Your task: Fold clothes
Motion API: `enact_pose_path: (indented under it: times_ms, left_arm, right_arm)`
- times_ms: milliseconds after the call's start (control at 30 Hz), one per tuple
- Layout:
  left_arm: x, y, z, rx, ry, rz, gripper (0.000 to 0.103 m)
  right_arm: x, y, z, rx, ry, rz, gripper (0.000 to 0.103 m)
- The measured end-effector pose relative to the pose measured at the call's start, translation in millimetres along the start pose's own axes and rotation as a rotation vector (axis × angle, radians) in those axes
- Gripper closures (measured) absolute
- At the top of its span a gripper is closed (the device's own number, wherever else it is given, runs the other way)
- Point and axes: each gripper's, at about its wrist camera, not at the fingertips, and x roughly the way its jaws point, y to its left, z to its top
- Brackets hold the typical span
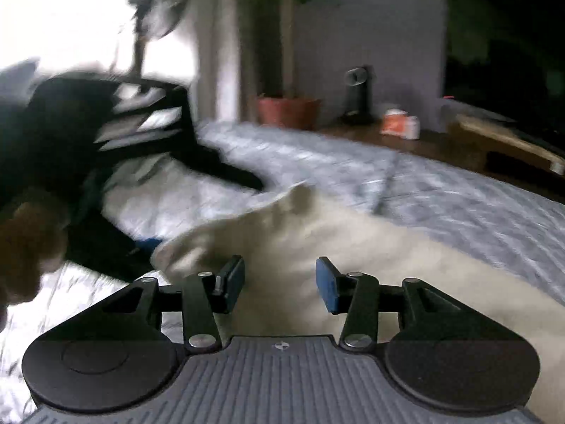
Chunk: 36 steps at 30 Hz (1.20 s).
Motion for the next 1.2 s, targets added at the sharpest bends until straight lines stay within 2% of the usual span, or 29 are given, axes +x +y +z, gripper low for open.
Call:
enact_pose_path:
  times_ms: [67,133,233,300,333,400,433,467,533,700,767,833,900,967,1033,1133,1200]
  left_arm:
    - [2.1,2.7,-0.3,-0.004,0.008,0.009,0.04]
    - [0.1,6.8,-3.0,-0.015,0.013,0.008,0.041]
    - [0.7,8.7,-1.2,-0.017,0.015,0.021,0.042]
    - [-4.9,11.5,-4.8,-0.008,0.018,0.037,0.048]
    - [-7.2,11.7,-8.6,0.004,0.017,0.046,0.051]
    - [-7.5,9.9,-12.2,0.022,0.018,0.059,0.052]
    - [-6.3,8.4,-12.8,0.029,0.019,0.064,0.054]
    - [-5.1,7.0,-13.6,0.036,0.02,0.068,0.056]
    - [-2.3,4.2,-16.8,0.047,0.028,0.068,0.057]
    - [2.8,-5.2,-27.6,0.112,0.032,0.089,0.057]
    - [7.2,-5.9,-26.1,0.133,0.025,0.106,0.062]
    - [9.0,-6.6,-25.3,0.146,0.02,0.122,0.07]
    - [10.3,-6.4,-23.9,0.165,0.015,0.139,0.079]
    - [10.1,-6.6,-22.5,0.187,0.01,0.156,0.088]
    - [10.8,-10.4,-21.3,0.204,0.006,0.152,0.09]
    - [14.7,-16.6,-20.4,0.231,-0.002,0.139,0.093]
    - [16.1,-17.7,-21.0,0.248,-0.002,0.138,0.094]
  right_arm:
    - [1.3,4.9,-2.1,-0.029,0.015,0.001,0.051]
    - [-5.2,-4.9,-1.0,0.0,0.013,0.003,0.048]
    - [-24.9,-30.1,0.9,0.04,-0.001,-0.072,0.045]
    - [-39.4,-47.3,-0.5,0.049,0.004,-0.141,0.044]
    - [-42.6,-52.6,-2.8,0.042,0.028,-0.164,0.046]
    - [-48.9,-63.1,-7.4,0.028,0.076,-0.209,0.061]
    - [-48.9,-65.0,-10.6,0.009,0.1,-0.223,0.073]
    - [-48.0,-65.6,-15.1,-0.013,0.125,-0.238,0.076]
    - [-40.9,-63.1,-20.6,-0.043,0.16,-0.237,0.079]
    - [-35.3,-54.6,-25.5,-0.093,0.159,-0.232,0.081]
    - [-38.1,-54.1,-27.7,-0.112,0.152,-0.232,0.082]
    - [-44.5,-49.2,-25.9,-0.165,0.145,-0.268,0.081]
    - [-52.9,-49.5,-24.4,-0.167,0.118,-0.253,0.081]
    - [-45.0,-48.1,-30.6,-0.181,0.173,-0.228,0.082]
    - [-41.4,-39.4,-36.1,-0.249,0.159,-0.23,0.093]
    - [-38.9,-33.5,-39.2,-0.316,0.157,-0.24,0.095]
    - [-44.2,-35.0,-35.1,-0.289,0.18,-0.24,0.094]
